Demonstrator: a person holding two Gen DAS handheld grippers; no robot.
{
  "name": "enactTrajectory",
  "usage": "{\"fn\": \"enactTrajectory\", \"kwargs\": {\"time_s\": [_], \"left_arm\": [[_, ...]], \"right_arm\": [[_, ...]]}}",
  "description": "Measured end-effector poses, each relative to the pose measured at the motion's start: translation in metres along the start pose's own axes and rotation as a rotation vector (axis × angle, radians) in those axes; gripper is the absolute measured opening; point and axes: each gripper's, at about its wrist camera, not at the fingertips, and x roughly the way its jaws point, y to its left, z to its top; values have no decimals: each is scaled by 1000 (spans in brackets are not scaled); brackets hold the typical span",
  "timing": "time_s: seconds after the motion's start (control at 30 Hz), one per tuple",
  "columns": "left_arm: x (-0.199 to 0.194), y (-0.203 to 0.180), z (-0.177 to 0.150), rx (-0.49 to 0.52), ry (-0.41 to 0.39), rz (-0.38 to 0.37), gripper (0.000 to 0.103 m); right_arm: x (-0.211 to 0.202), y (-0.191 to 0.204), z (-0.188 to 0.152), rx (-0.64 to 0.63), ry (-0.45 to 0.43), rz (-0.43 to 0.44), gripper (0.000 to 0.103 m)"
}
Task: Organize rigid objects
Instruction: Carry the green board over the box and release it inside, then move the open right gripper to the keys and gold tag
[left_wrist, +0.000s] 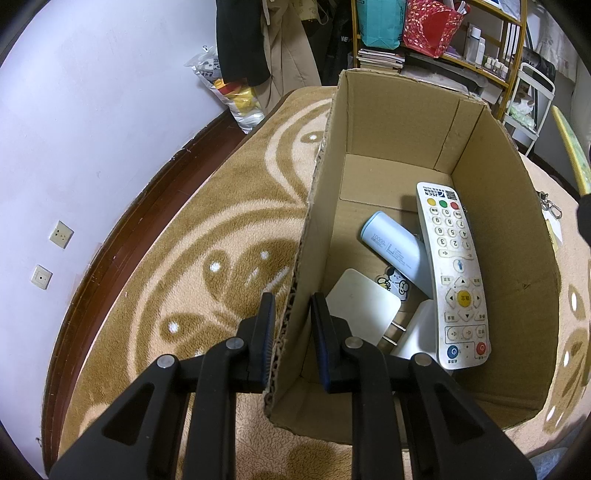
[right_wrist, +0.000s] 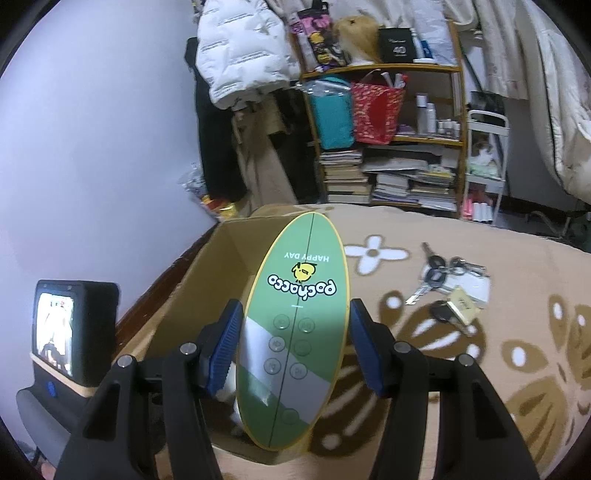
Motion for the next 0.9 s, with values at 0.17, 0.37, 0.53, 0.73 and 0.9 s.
{"fn": "enactTrajectory", "kwargs": {"time_s": [0.17, 0.37, 0.53, 0.73, 0.9], "left_arm": [[0, 0, 0, -1, 0, -1, 19], [0, 0, 0, -1, 0, -1, 19], [0, -1, 1, 2, 0, 4, 19], [-1, -6, 1, 11, -6, 20, 19], [2, -9, 2, 15, -6, 31, 19]], "right_arm": [[7, 9, -2, -40, 23, 43, 61], [15, 13, -5, -56, 52, 72, 62], [19, 15, -3, -69, 55, 82, 62], [18, 7, 8, -73, 21, 63, 80], [15, -18, 24, -58, -24, -6, 89]]}}
